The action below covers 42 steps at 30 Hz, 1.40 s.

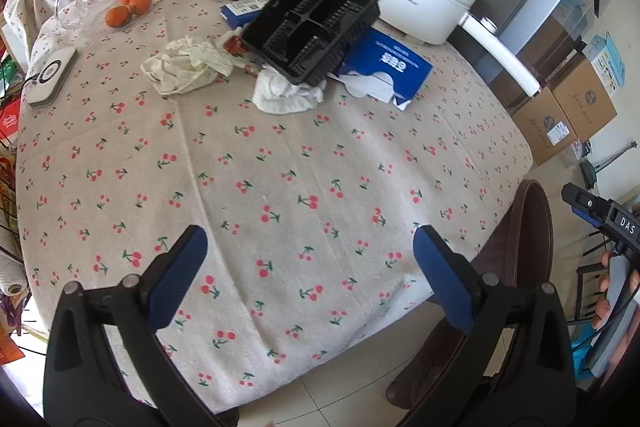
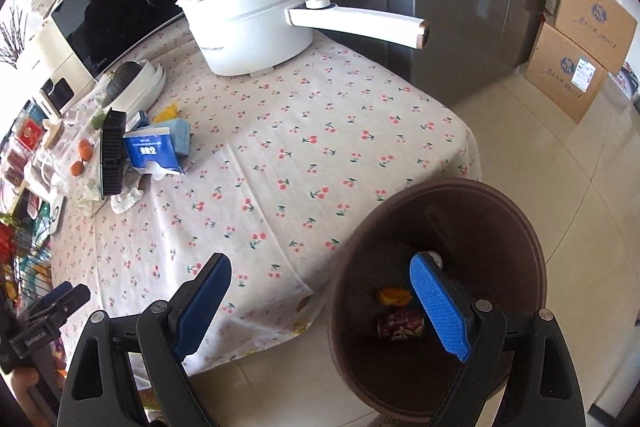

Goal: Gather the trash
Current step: 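Move both tools back over the table toward the black tray, then grasp the black plastic tray by its rim with the left tool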

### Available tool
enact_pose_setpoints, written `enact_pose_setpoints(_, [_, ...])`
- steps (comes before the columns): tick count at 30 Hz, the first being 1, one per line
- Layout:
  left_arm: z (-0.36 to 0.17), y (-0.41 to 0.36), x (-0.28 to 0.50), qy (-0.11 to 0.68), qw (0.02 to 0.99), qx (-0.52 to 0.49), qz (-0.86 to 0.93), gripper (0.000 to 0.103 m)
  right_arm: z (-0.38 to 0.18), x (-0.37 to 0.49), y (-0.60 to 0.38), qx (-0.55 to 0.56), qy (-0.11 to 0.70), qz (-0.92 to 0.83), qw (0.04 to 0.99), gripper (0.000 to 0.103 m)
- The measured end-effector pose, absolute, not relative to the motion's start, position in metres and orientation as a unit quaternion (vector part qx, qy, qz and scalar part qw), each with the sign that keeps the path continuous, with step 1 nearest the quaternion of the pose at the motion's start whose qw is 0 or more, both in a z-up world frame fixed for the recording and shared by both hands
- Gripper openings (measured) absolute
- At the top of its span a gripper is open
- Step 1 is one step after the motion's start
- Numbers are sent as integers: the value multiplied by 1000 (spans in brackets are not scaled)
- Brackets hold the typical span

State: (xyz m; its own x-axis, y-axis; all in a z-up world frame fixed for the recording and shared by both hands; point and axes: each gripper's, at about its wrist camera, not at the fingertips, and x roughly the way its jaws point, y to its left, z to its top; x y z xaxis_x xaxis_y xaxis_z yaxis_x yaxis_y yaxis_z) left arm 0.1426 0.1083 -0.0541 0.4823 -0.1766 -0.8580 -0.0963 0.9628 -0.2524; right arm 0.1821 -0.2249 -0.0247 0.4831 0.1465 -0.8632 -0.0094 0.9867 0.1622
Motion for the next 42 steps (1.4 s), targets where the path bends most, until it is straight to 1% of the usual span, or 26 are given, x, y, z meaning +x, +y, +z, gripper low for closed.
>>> enact_pose_setpoints(5, [-54,142,161,493,856,-156,-2,102,-27,209,-184,65,504,54,859,92])
enact_pose_setpoints(9, [-63,158,182,486,856,-176,6,102,-38,233,-148,41,505,68,860,92])
enact_pose_setpoints(13, [-62,155,203,467,869,-162,2,102,-54,251,-122,5,510,72,857,92])
enact_pose_setpoints(16, [-58,142,217,453,880,-141,-8,102,-65,264,-118,4,519,65,852,92])
enact_pose_setpoints(20, [-53,124,238,441,889,-118,-25,94,-75,274,-120,-2,525,56,850,92])
enact_pose_setpoints(21, [-52,118,242,439,892,-106,-31,93,-77,275,-121,-7,526,53,849,92])
enact_pose_setpoints(25, [-54,95,262,435,897,-61,-39,85,-78,276,-129,-14,525,45,850,92])
enact_pose_setpoints(28, [-62,93,274,436,899,-33,-26,84,-77,273,-137,1,527,40,849,92])
enact_pose_setpoints(31, [-68,101,282,428,901,-45,-49,84,-78,267,-143,13,533,45,845,92])
enact_pose_setpoints(33, [-75,106,290,438,896,-45,-59,84,-78,265,-145,10,533,46,845,92])
enact_pose_setpoints(39, [-80,126,299,424,889,-117,-126,83,-79,266,-151,-3,532,41,846,92])
enact_pose_setpoints(40, [-81,126,300,423,889,-119,-129,77,-80,267,-151,-5,532,41,845,92])
enact_pose_setpoints(41, [-82,126,301,423,888,-120,-131,65,-81,268,-150,-7,533,42,845,92])
enact_pose_setpoints(42, [-83,125,302,427,886,-122,-136,61,-81,269,-150,-7,534,44,844,92])
